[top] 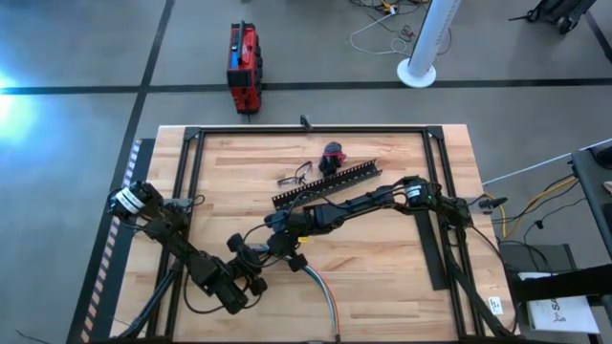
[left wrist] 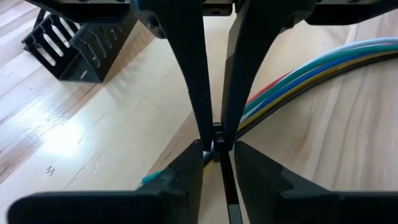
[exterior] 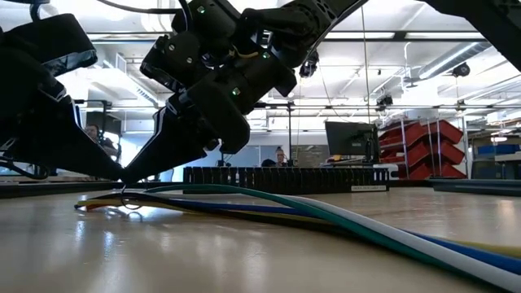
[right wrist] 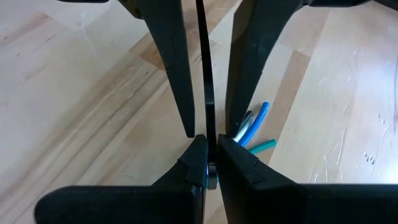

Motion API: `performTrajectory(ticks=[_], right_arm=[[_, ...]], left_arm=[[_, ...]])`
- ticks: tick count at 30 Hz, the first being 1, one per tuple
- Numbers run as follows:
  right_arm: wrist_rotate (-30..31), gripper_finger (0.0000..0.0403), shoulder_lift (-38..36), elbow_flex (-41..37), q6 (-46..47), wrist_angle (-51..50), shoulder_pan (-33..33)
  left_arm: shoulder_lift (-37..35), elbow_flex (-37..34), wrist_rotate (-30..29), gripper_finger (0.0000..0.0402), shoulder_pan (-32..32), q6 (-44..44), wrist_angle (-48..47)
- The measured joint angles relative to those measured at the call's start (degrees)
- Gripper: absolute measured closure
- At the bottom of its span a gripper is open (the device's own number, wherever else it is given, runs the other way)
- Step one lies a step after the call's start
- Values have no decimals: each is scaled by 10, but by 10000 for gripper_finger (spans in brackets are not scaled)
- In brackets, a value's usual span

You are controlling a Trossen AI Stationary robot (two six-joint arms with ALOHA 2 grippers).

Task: Ziptie cables
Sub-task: Wrap the cable wires with black zip tie

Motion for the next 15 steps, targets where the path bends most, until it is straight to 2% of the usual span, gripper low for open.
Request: performTrajectory(ticks=[8, 15], right_arm=[[-2, 394, 0, 0, 0, 2, 0], [-1, 394, 0, 0, -1, 1, 0]], left_arm=[[0, 0, 1, 291, 0, 0, -8], [-5, 1, 0, 289, 0, 10, -8]])
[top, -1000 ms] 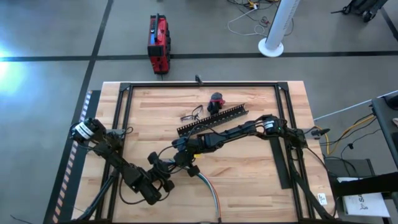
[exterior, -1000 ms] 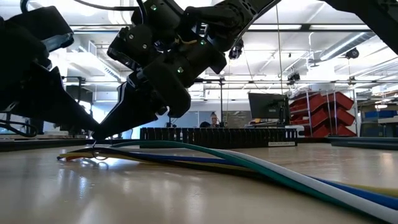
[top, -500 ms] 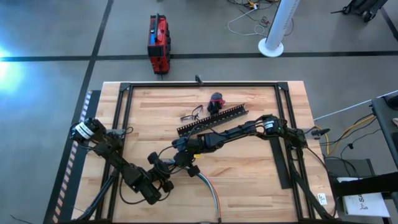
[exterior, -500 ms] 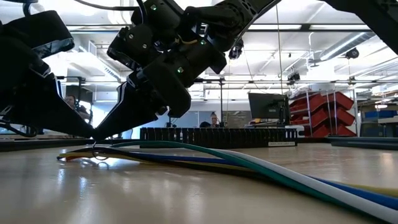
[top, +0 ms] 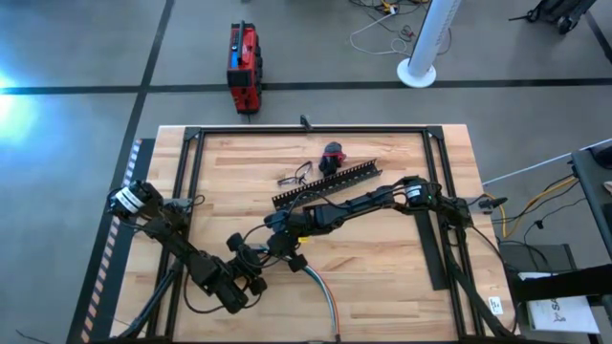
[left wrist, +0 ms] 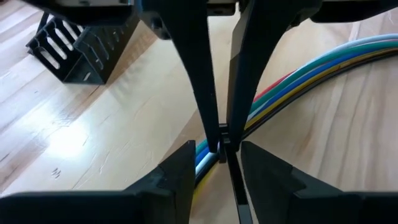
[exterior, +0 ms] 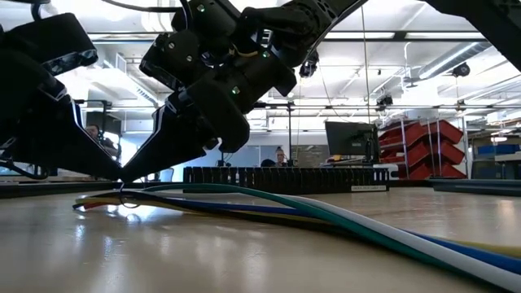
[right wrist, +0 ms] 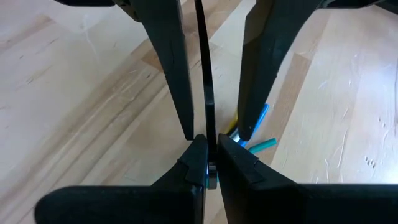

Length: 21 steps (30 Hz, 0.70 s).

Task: Ziptie cables
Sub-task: Wrap the cable wires with black zip tie

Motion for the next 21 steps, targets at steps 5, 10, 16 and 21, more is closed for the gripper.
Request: performTrajectory(ticks=[5, 10, 16, 21], right_arm=[[0, 394, 0, 0, 0, -1, 0], [0, 394, 0, 0, 0, -1, 0], [2, 394, 0, 0, -1, -1, 0], [1, 394, 0, 0, -1, -1, 0]], left_arm=[[-9, 2, -1, 309, 0, 14, 0], [-9, 1, 10, 333, 0, 13, -4], [-9, -4, 30, 356, 3, -7, -4], [-9, -5, 29, 371, 3, -4, -4]])
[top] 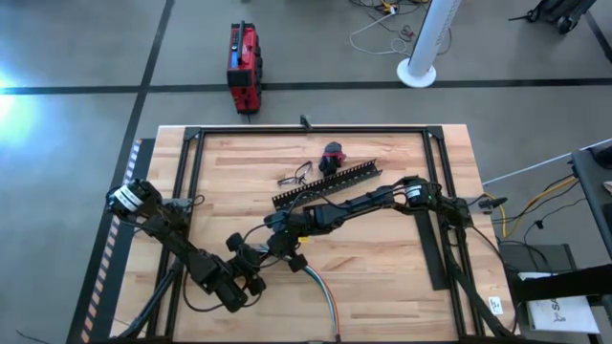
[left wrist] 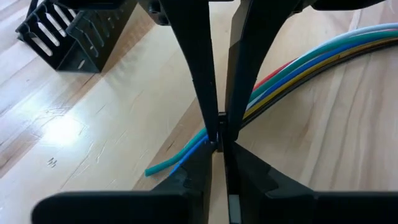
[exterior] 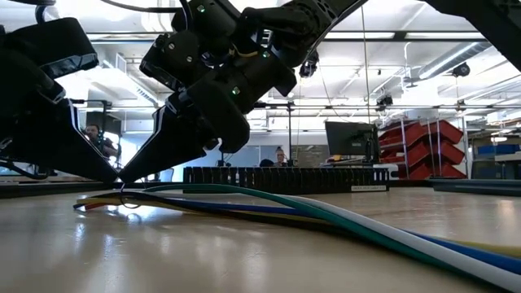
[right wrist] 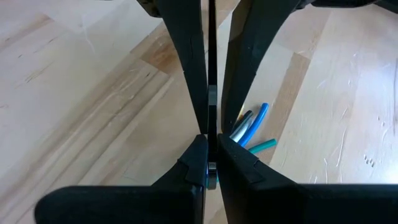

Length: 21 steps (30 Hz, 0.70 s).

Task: Ziptie cables
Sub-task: Wrap the cable wires with black zip tie

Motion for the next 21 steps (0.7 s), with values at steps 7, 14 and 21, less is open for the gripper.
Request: performTrajectory(ticks=[7, 14, 21], right_arm=[[0, 394, 0, 1, -4, 0, 0], [-1, 394, 0, 1, -3, 0, 0], [-1, 394, 0, 1, -3, 0, 0]], left_arm=[[0, 0, -2, 371, 0, 4, 0], [0, 4, -3, 352, 0, 4, 0], [-3, 5, -5, 343, 0, 4, 1]])
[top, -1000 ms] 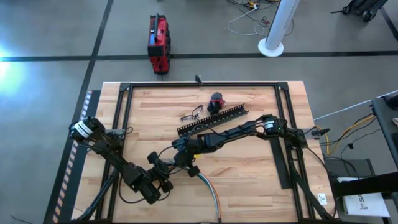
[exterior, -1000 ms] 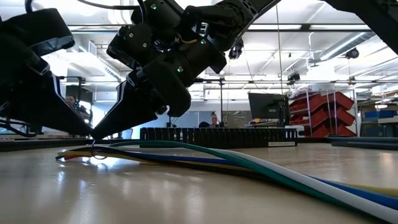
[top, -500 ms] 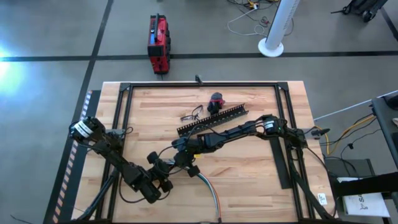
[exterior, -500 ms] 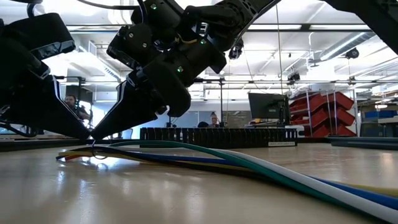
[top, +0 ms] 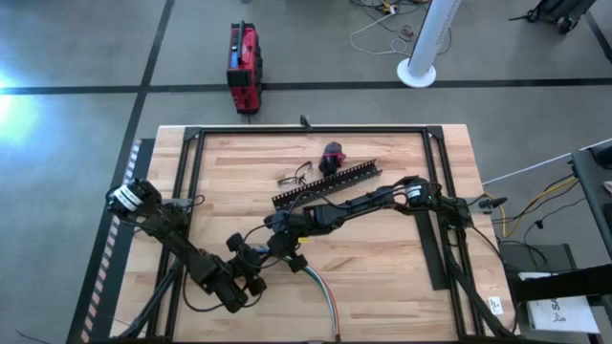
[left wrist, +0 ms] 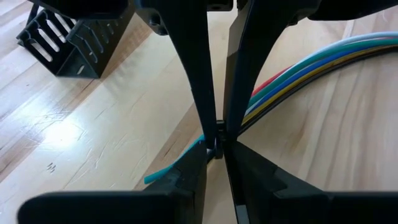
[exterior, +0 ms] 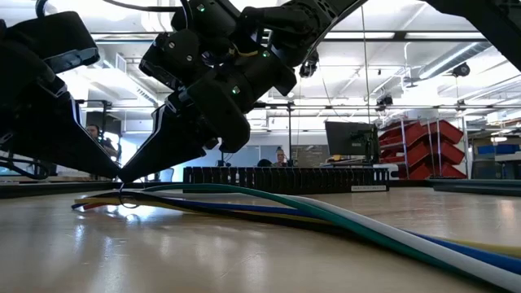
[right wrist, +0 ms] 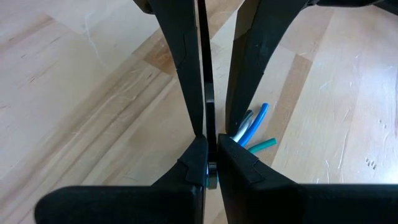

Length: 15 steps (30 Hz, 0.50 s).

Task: Ziptie cables
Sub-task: Wrap the cable wires with black zip tie

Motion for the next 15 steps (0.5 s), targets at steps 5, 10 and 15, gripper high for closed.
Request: performTrajectory(ticks=[5, 10, 15], right_arm=[[0, 394, 0, 0, 2, 0, 0], [1, 394, 0, 0, 3, -1, 0], [1, 394, 0, 0, 3, -1, 0]], left_arm=[[0, 0, 0, 352, 0, 0, 0], [0, 0, 0, 373, 4, -1, 0], [0, 0, 1, 392, 5, -2, 1]])
